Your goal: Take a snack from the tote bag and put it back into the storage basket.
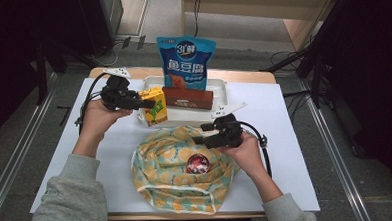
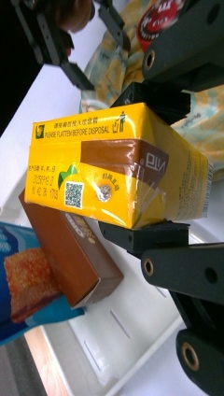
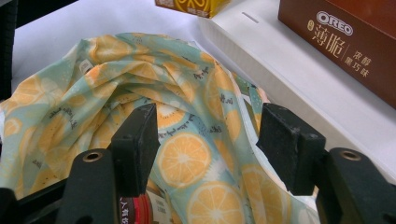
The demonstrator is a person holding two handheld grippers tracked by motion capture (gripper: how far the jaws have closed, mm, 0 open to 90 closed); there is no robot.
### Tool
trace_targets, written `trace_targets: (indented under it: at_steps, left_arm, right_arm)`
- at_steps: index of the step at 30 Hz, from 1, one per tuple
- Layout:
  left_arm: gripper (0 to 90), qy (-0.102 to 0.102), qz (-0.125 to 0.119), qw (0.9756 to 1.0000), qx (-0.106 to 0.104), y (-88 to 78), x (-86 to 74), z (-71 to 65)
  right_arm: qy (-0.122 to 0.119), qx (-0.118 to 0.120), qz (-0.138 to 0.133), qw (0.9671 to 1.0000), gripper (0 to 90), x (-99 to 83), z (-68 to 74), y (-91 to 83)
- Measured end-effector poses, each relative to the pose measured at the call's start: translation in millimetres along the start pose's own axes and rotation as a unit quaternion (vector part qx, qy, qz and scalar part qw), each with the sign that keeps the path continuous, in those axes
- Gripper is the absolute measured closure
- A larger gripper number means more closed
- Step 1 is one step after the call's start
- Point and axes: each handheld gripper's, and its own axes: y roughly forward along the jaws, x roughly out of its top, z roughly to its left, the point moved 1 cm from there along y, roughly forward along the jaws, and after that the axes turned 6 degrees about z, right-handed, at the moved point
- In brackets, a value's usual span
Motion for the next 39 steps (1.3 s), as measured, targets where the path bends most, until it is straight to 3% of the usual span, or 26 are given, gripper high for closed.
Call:
trace_targets:
  at_steps: [9, 21, 39]
  left_arm:
    - [51.2, 0.001, -0.007, 0.9999, 0.012, 5.3, -2.5, 13.4]
    - [51.3, -0.014, -0.011, 0.9993, 0.032, 16.9, -4.5, 31.9]
    - [51.3, 0.004, -0.007, 0.9985, 0.054, 37.9, -7.1, 43.2]
  right_arm:
    - [0.003, -0.003, -0.001, 1.0000, 38.5, -3.7, 1.9, -3.3]
    - [0.005, -0.008, -0.003, 1.0000, 38.4, -8.9, 3.9, -7.2]
    - [0.008, -0.006, 0.000, 1.0000, 38.4, -10.1, 5.5, -7.4]
